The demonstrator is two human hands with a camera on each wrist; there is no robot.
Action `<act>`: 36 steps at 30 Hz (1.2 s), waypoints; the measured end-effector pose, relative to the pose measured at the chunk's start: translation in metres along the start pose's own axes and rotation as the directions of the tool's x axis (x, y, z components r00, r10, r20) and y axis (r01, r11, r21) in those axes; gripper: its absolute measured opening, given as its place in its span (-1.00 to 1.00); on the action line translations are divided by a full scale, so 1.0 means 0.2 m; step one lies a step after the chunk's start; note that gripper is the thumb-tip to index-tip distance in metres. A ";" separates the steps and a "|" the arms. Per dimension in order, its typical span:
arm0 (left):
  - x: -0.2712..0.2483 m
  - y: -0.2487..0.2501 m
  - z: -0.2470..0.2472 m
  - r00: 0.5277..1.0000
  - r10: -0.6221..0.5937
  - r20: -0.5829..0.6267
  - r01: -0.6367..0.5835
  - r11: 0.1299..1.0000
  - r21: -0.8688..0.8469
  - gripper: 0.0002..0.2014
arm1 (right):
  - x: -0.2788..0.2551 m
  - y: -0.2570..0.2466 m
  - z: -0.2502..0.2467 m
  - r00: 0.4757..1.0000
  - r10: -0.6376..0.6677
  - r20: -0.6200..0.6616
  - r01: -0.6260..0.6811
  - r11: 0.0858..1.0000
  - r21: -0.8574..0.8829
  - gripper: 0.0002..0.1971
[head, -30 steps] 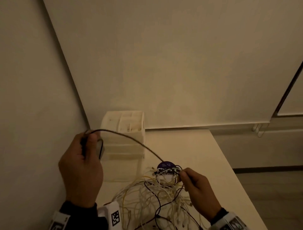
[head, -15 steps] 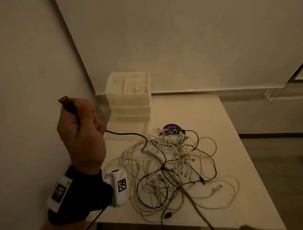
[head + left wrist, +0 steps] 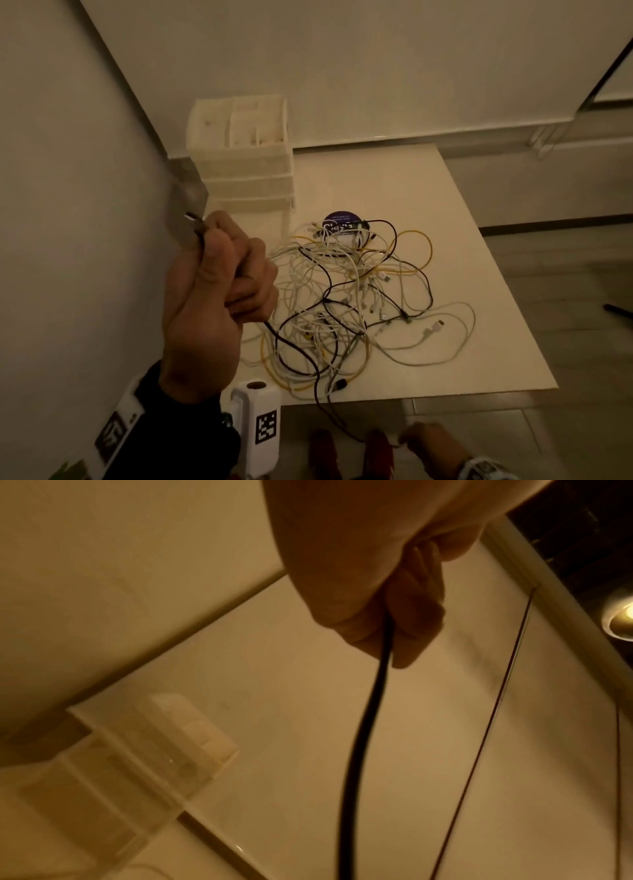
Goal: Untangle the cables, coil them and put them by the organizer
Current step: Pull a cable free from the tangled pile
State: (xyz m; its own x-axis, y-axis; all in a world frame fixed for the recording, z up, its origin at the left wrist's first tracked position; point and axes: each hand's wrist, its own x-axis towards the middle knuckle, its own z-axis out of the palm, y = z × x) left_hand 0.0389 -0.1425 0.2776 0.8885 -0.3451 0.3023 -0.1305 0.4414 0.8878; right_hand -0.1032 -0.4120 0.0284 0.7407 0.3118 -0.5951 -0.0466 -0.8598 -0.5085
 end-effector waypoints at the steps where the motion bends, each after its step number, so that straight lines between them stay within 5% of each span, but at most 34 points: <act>1: -0.03 -0.01 0.00 0.999 -0.032 0.035 0.033 0.999 -0.023 -0.55 | 0.08 -0.06 0.02 0.997 -0.059 -0.048 0.060 0.998 0.023 -0.75; 5: -0.14 -0.03 0.03 0.993 -0.085 0.076 0.090 0.994 -0.063 -0.55 | 0.15 -0.07 0.03 0.990 0.038 -0.135 -0.043 0.998 -0.038 -0.61; 9: -0.20 -0.03 0.00 0.992 -0.124 0.019 0.125 0.991 -0.049 -0.53 | 0.22 -0.17 0.02 0.976 -0.203 -0.084 0.174 0.948 -0.266 -0.61; 15: -0.23 -0.01 -0.05 0.991 -0.126 -0.049 0.124 0.991 -0.041 -0.51 | 0.50 -0.33 0.11 0.850 -0.478 0.220 0.492 0.573 -0.656 -0.72; 17: -0.24 0.00 -0.05 0.990 -0.124 -0.070 0.122 0.992 -0.030 -0.51 | 0.56 -0.38 0.14 0.824 -0.453 0.340 0.529 0.402 -0.747 -0.75; 20: -0.26 0.00 -0.07 0.989 -0.113 -0.100 0.112 0.994 -0.015 -0.50 | 0.62 -0.39 0.15 0.834 -0.376 0.403 0.531 0.354 -0.770 -0.88; 23: -0.27 0.00 -0.09 0.987 -0.098 -0.129 0.096 0.995 -0.022 -0.51 | 0.69 -0.35 0.12 0.838 -0.407 0.363 0.518 0.387 -0.763 -0.89; 28: -0.25 0.00 -0.13 0.987 -0.094 -0.134 0.095 0.996 -0.003 -0.52 | 0.66 -0.33 0.03 0.773 -0.528 0.351 0.569 0.334 -0.751 -0.91; 31: -0.21 0.00 -0.13 0.991 -0.079 -0.110 0.080 0.997 0.009 -0.53 | 0.63 -0.34 -0.05 0.741 -0.620 0.257 0.569 0.376 -0.731 -0.95; 34: -0.17 0.00 -0.12 0.994 -0.072 -0.087 0.074 0.997 0.018 -0.50 | 0.56 -0.44 -0.16 0.677 -0.736 -0.031 0.618 0.590 -0.520 -0.82; 36: -0.13 -0.02 -0.12 0.995 -0.058 -0.084 0.062 0.997 0.046 -0.51 | 0.45 -0.51 -0.30 0.669 -0.653 -0.356 0.553 0.757 -0.348 -0.81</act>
State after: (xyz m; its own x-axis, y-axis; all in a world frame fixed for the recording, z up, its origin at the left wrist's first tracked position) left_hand 0.0264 -0.1152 0.2581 0.9282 -0.2997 0.2204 -0.0956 0.3804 0.9199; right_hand 0.0086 -0.3204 0.0648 0.7644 0.6258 0.1551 0.6076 -0.6189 -0.4978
